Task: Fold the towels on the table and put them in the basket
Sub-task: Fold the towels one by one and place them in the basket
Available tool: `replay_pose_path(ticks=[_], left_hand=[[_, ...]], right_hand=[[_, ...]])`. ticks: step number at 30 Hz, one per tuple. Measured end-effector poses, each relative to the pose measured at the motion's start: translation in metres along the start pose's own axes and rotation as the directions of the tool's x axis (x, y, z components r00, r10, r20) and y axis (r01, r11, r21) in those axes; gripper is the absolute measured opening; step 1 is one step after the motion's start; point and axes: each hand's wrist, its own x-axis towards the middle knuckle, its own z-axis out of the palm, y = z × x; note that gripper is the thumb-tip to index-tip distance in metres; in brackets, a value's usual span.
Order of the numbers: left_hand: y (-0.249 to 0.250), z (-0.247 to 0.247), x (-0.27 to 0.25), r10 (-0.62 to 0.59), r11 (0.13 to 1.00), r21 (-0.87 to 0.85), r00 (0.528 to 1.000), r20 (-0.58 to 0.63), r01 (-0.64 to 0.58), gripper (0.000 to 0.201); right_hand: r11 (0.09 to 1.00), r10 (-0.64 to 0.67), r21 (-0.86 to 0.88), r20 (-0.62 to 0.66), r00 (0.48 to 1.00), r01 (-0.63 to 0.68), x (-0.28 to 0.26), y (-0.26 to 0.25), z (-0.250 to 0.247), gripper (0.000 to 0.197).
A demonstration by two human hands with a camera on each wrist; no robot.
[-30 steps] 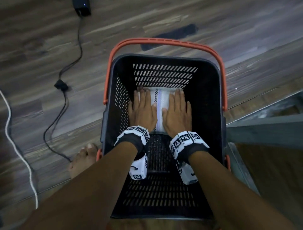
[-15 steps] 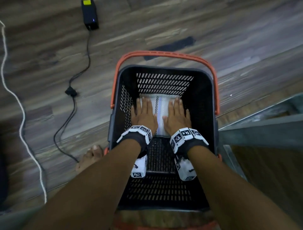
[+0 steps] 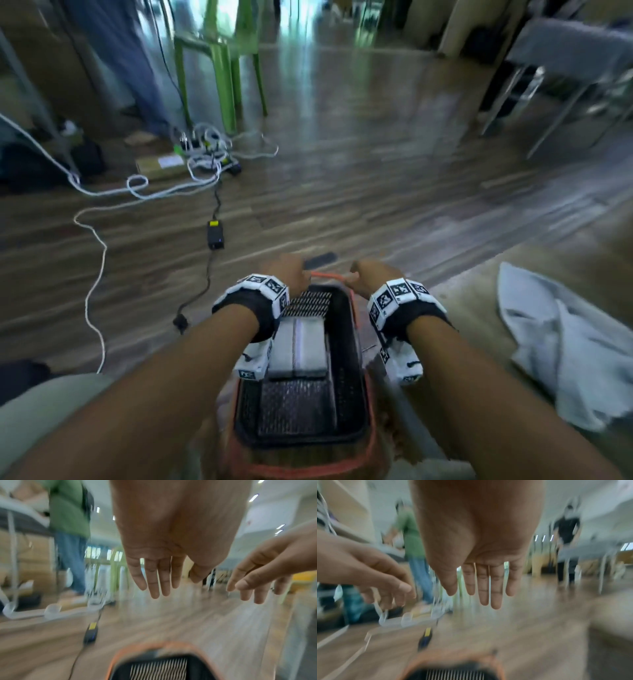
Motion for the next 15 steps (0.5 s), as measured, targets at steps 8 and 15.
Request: replay_pose_path(ticks=[8, 15], left_hand=[[0.088, -0.134, -0.114, 0.226, 0.97, 0.151, 0.942, -0.249, -0.193, 0.039], [0.149, -0.149, -0.185, 0.388, 0.916, 0.22, 0.882, -0.268, -0.336, 0.042]], right_hand=[[0.998, 0.05, 0.058, -0.3, 0.953, -0.034, -0.154, 0.006, -0.127, 0.033], [0.994, 0.109, 0.064, -0.382, 0.918, -0.091, -0.268, 0.038, -0.148, 0.036]])
